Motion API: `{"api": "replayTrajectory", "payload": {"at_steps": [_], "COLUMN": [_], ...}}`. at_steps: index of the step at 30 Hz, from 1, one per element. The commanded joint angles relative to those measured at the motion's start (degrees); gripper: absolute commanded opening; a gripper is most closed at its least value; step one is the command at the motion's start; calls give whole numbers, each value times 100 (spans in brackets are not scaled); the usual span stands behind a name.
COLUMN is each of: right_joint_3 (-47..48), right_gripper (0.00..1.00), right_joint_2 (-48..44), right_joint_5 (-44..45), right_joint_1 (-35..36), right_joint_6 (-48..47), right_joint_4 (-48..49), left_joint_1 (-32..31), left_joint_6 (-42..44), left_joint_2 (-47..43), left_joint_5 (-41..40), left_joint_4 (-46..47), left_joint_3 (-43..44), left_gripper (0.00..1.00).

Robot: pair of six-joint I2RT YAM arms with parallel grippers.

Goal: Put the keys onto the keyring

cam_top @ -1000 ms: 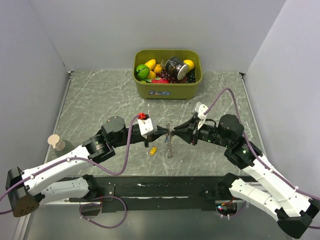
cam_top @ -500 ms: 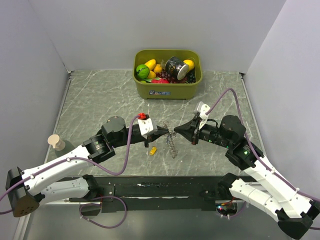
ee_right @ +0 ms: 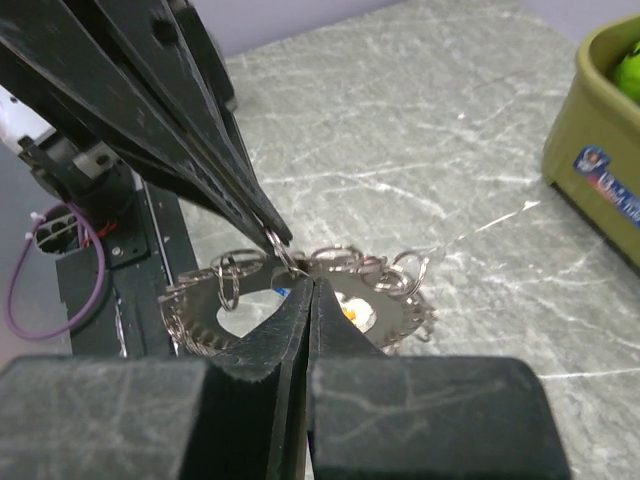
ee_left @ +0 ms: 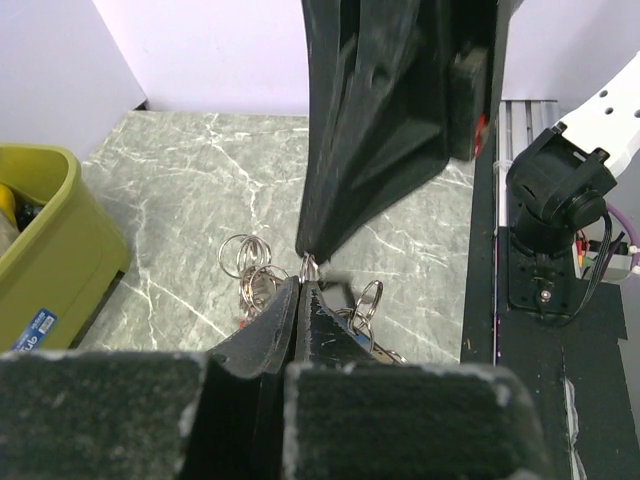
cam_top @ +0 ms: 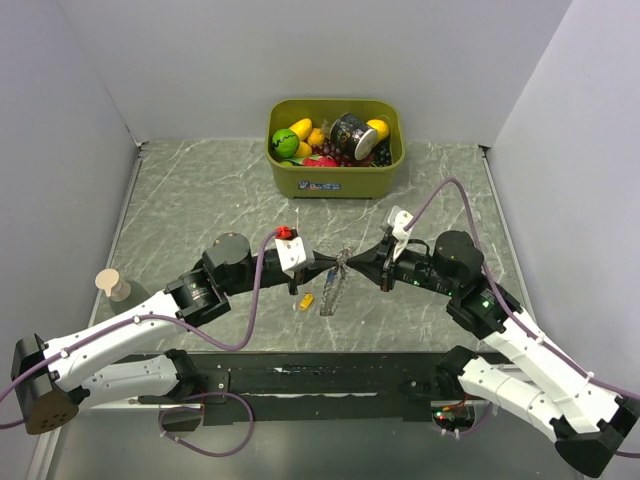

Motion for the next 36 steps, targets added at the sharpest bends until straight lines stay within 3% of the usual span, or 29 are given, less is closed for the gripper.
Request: {"api": "replayTrajectory", "payload": {"at_steps": [1,11,16,23,26,33,36], "right_joint_3": [-119,-128,-102,-14,-31,109,109], "right_gripper": [0,0,0,46,59,64,56], "right_joint_2": [80,116,-252,-570,-552,-149,-34], "right_joint_5": [-24,-147,283,99,-163,-516,-551], "right_joint_1": [-33,-33,-33,-33,-33,-33,-42], "right_joint_6": [-35,-88,-158,-106,0,140,176], "right_joint_4": [118,92,-57,13,127,224,285], "left_joint_1": [-6,-6,-6,-6,2,-6,-6], "left_joint_6": [21,3,64,152,161,135,126], "left_joint_2": [-222,-248,-248,-204,-178,-151,-160], "left_joint_5": [204,205,169,134,169,292,310], "left_joint_4": [590,608,529,397,362,344,353], "left_joint_3": [57,31,13,40,66,101,110], "left_gripper": [1,1,1,1,1,1,1]}}
